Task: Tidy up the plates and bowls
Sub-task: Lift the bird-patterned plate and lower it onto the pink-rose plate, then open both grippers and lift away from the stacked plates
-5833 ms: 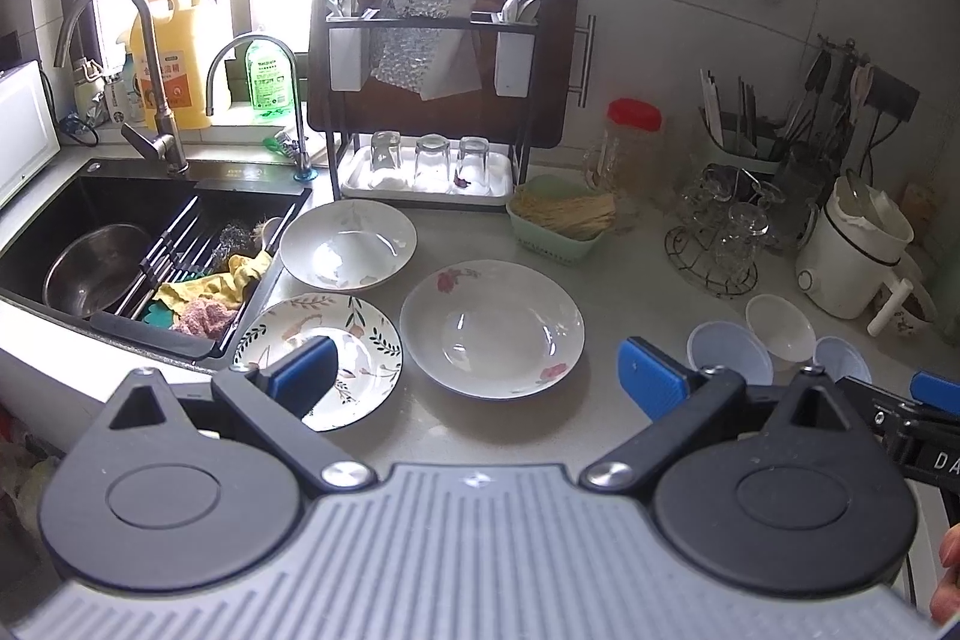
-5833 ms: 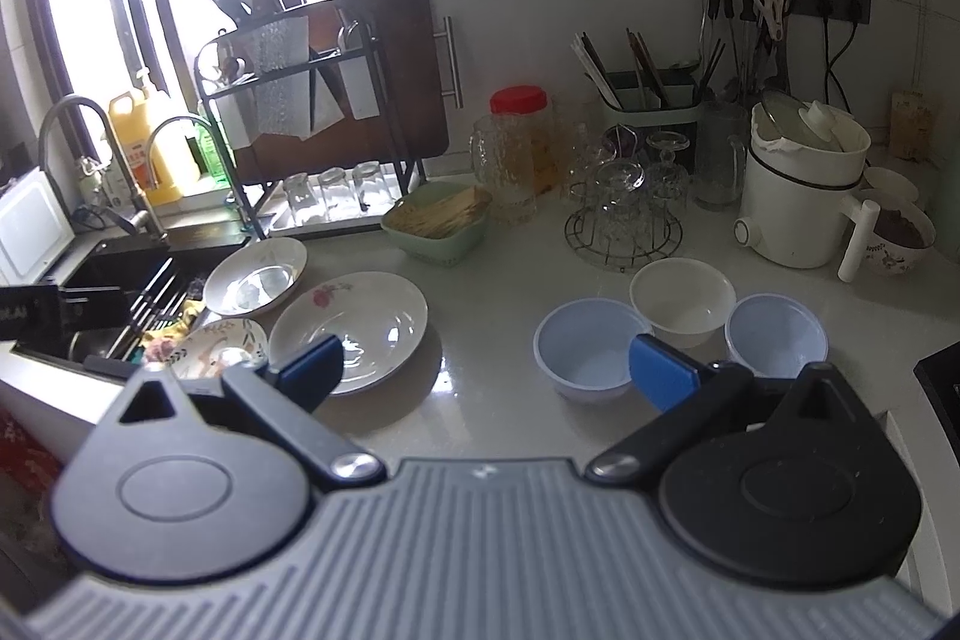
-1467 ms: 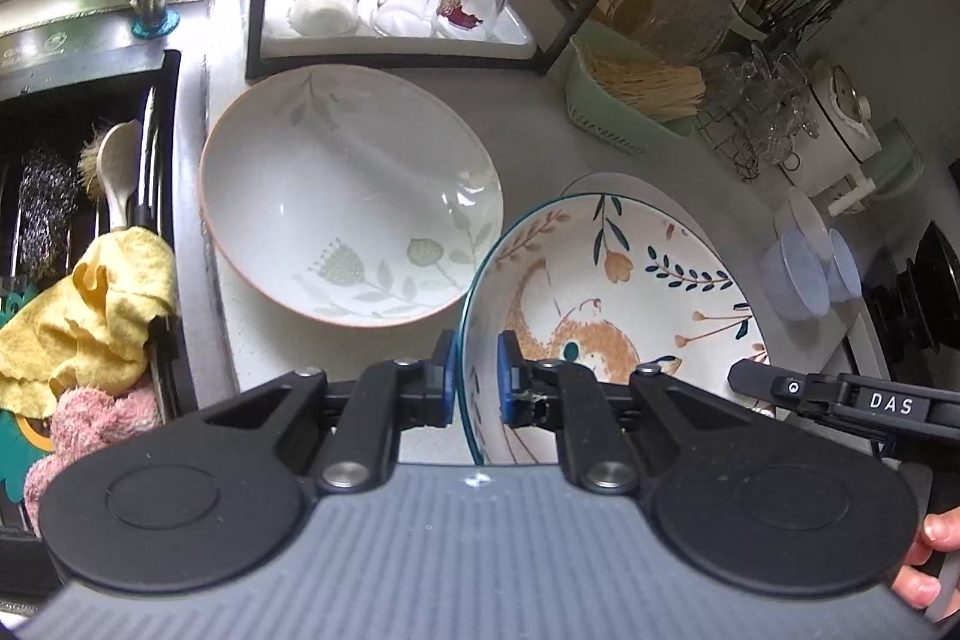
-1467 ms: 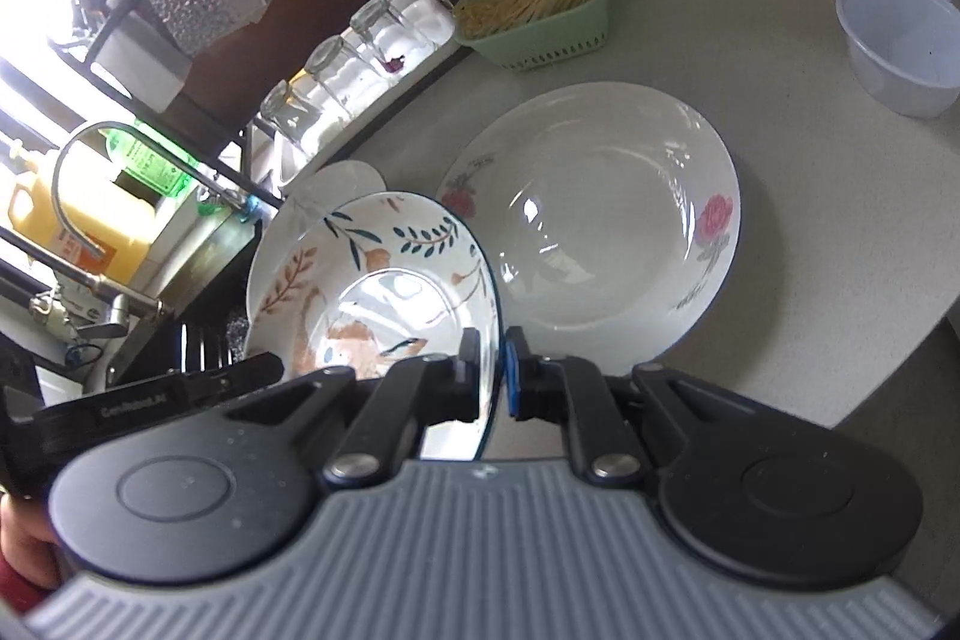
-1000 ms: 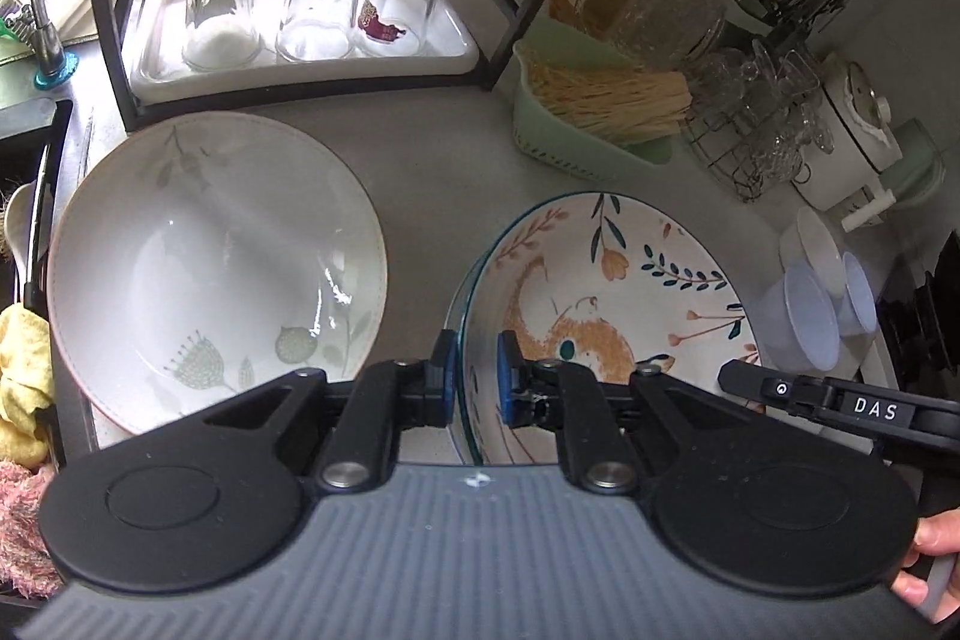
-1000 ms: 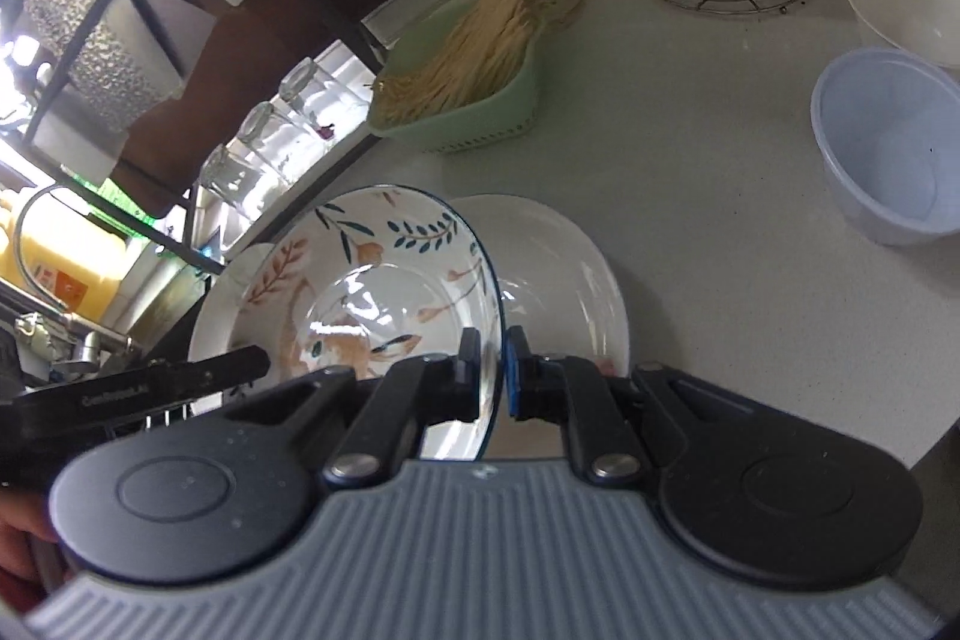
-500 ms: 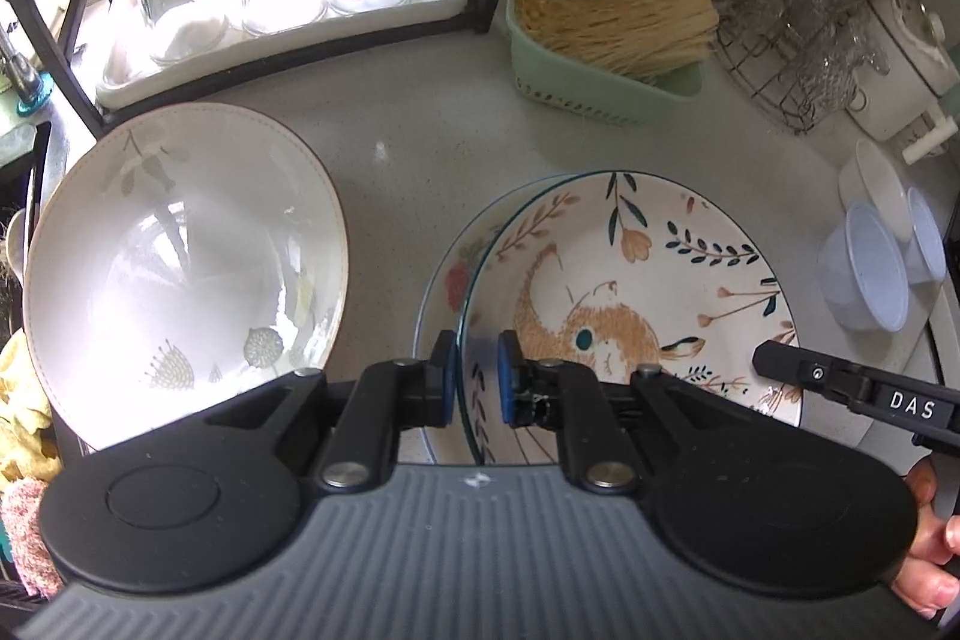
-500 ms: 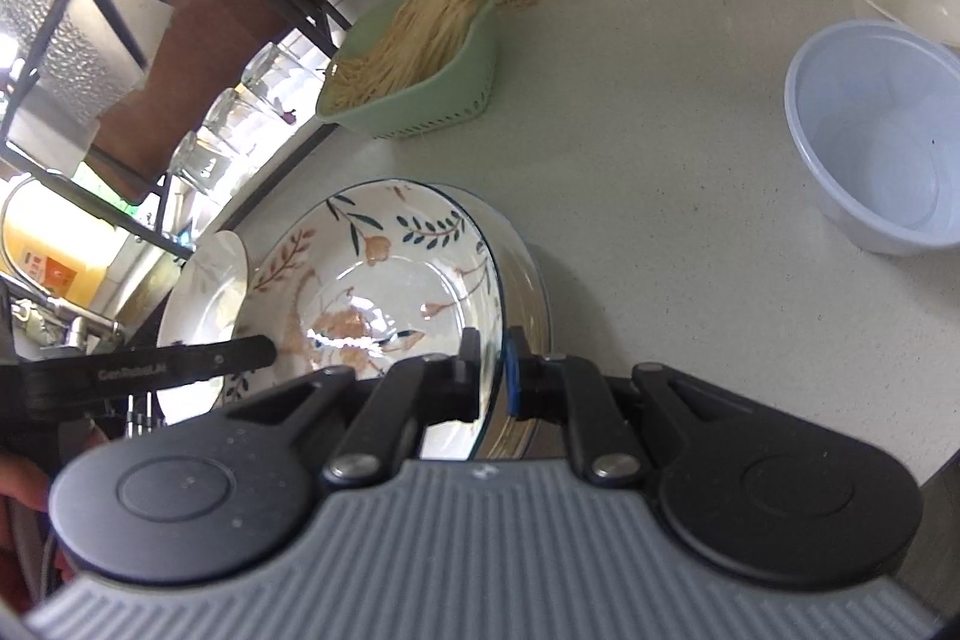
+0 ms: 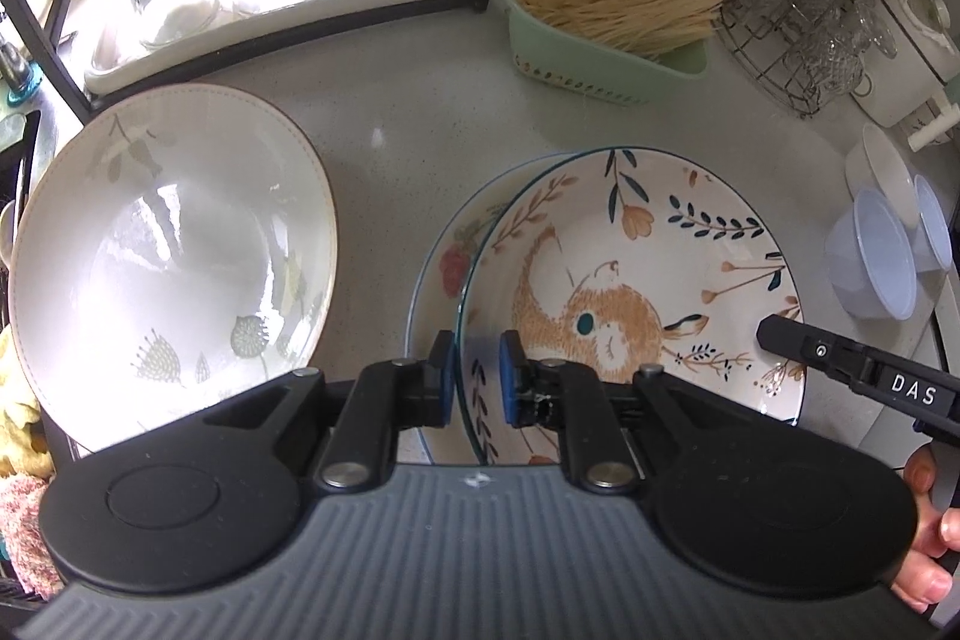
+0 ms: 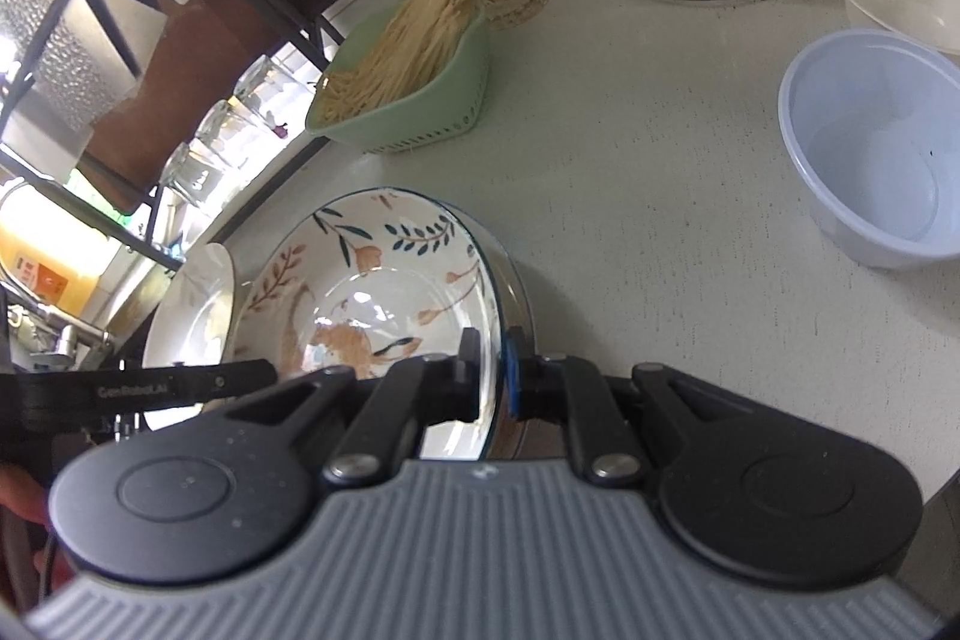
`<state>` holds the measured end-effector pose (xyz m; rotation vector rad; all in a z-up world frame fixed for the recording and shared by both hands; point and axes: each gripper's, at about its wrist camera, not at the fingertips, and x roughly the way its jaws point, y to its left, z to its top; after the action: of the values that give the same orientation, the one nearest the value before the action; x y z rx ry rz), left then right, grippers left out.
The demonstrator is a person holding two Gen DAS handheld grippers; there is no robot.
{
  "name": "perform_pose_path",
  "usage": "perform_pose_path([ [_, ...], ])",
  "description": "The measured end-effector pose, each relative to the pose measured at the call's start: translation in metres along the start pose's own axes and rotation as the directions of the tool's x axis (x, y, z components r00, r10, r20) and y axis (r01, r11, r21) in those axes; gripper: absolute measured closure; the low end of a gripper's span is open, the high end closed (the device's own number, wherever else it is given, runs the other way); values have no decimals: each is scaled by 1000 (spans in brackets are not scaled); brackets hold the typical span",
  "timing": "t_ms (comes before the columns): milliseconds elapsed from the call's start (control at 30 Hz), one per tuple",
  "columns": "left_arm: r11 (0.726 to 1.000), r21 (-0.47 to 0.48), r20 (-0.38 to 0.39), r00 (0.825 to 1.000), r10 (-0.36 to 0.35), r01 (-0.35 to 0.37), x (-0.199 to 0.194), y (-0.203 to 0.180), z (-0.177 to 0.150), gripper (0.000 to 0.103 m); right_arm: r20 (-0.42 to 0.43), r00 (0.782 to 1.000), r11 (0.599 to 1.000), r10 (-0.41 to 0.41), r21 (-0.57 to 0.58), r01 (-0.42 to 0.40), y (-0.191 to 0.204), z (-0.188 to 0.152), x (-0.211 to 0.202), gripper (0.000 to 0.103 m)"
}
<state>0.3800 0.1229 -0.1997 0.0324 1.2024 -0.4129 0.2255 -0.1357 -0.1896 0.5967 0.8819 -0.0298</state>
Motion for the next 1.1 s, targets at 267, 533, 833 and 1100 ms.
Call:
perform_pose_path([
  [267,999,32,-18,1000,17,-16,4,-5,2,85,17,1000,1000,2,24,-2,-2,-2,2,92],
  [533,998,-54,-60,998,-17,14,0,3,5,84,25,999,999,-20,31,19,0,-3,4,93],
  [833,977,-189,-35,994,-104,96,-22,24,-1,84,13,999,998,-30,63,30,-3,-7,11,96],
  [1100,983,-155,33,995,-96,100,-45,19,-5,84,57,995,996,-80,33,79,8,-5,1,93],
])
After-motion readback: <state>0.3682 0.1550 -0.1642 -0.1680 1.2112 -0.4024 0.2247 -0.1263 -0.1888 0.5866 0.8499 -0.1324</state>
